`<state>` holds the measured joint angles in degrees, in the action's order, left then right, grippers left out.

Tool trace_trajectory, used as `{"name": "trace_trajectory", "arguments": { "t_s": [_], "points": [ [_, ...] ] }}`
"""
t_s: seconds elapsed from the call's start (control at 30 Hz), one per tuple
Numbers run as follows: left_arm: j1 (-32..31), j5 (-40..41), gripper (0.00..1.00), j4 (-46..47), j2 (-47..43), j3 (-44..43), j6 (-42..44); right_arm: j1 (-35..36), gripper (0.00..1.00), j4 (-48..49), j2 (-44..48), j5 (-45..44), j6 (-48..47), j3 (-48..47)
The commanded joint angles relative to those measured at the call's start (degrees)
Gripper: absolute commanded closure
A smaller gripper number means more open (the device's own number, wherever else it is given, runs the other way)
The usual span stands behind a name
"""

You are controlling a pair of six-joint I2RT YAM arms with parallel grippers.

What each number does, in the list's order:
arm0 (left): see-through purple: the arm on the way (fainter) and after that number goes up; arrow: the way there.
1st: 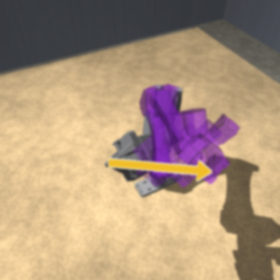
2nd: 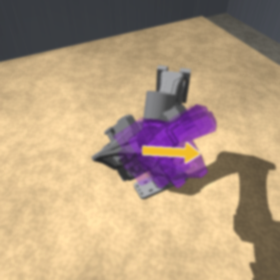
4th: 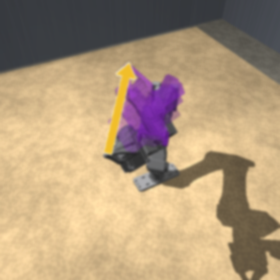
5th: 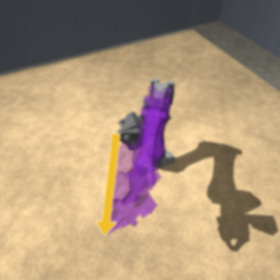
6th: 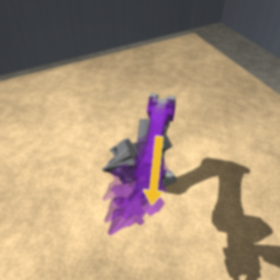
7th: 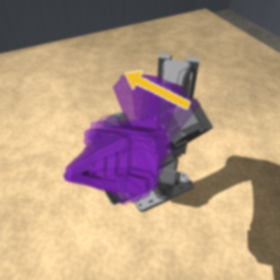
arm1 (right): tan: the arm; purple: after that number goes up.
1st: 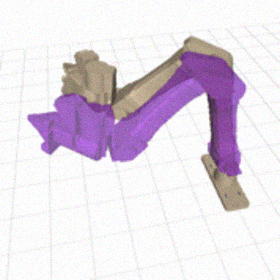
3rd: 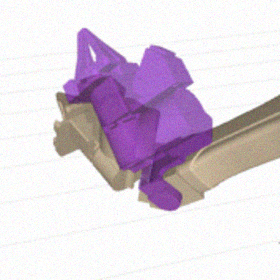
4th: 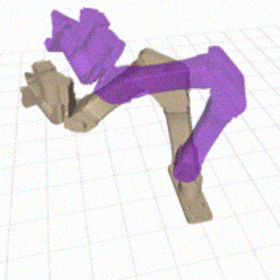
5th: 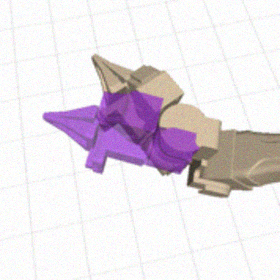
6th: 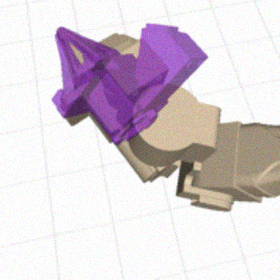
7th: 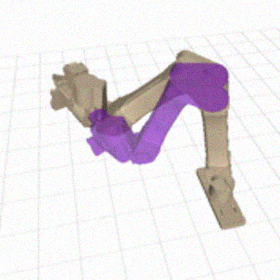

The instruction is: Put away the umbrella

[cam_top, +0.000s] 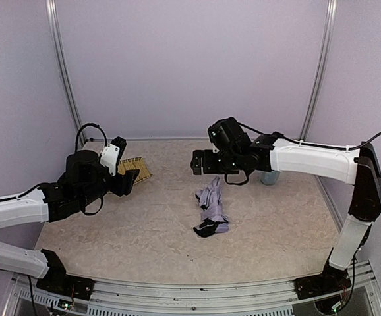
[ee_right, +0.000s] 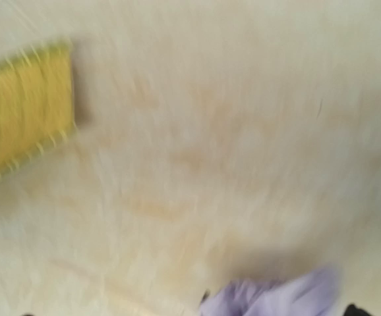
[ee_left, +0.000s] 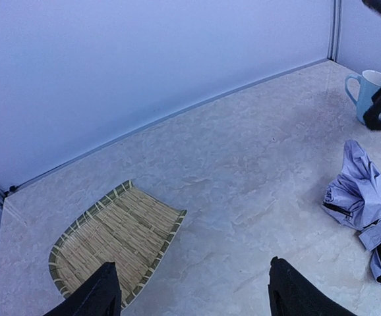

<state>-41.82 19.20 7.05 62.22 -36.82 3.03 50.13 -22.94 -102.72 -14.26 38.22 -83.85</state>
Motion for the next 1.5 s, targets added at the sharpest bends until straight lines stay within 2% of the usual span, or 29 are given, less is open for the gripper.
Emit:
{"name": "trace_trajectory", "arguments": {
  "t_s": [0.0, 0.2, 0.3, 0.4, 0.5, 0.77, 0.93, 1.3, 1.47],
  "points": [
    [-0.1, -0.2, 0.26, -0.4, 0.1, -2.6, 0.0, -7.3, 0.00, -1.2, 7.7, -0.4, -10.9, -2.8],
    [3.1, -0.7, 0.24, -0.1, 3.5, -5.7, -0.9, -24.8, 0.00, 1.5, 15.3, 12.5, -26.4, -1.0],
    [7.1, -2.8, 0.22, 0.2, 6.8, -8.1, -3.6, -33.7, 0.00, 7.7, 20.3, 15.8, -30.1, 5.7],
    [12.2, -3.3, 0.19, 2.9, 9.5, -8.8, -6.1, -42.9, 0.00, 15.1, 25.0, 22.6, -30.5, 14.0],
    [17.2, -1.5, 0.11, 6.6, 11.4, -8.3, -8.3, -49.4, 0.00, 24.1, 28.9, 23.6, -30.9, 23.2],
    [27.0, 8.7, 0.09, 14.8, 12.4, -1.4, -7.6, -55.6, 0.00, 43.1, 33.9, 22.0, -28.5, 45.1],
    [30.3, 13.3, 0.08, 26.6, 10.2, 8.7, -4.0, -55.7, 0.00, 50.8, 34.3, 18.5, -28.4, 53.4],
    [31.7, 10.6, 0.07, 46.1, 15.2, 20.0, -3.4, -55.7, 0.00, 63.8, 33.6, 13.7, -25.7, 63.3],
    [31.8, 8.7, 0.07, 48.8, 17.0, 20.0, -2.1, -55.7, 0.00, 68.0, 32.8, 10.8, -24.1, 66.4]
  ]
}}
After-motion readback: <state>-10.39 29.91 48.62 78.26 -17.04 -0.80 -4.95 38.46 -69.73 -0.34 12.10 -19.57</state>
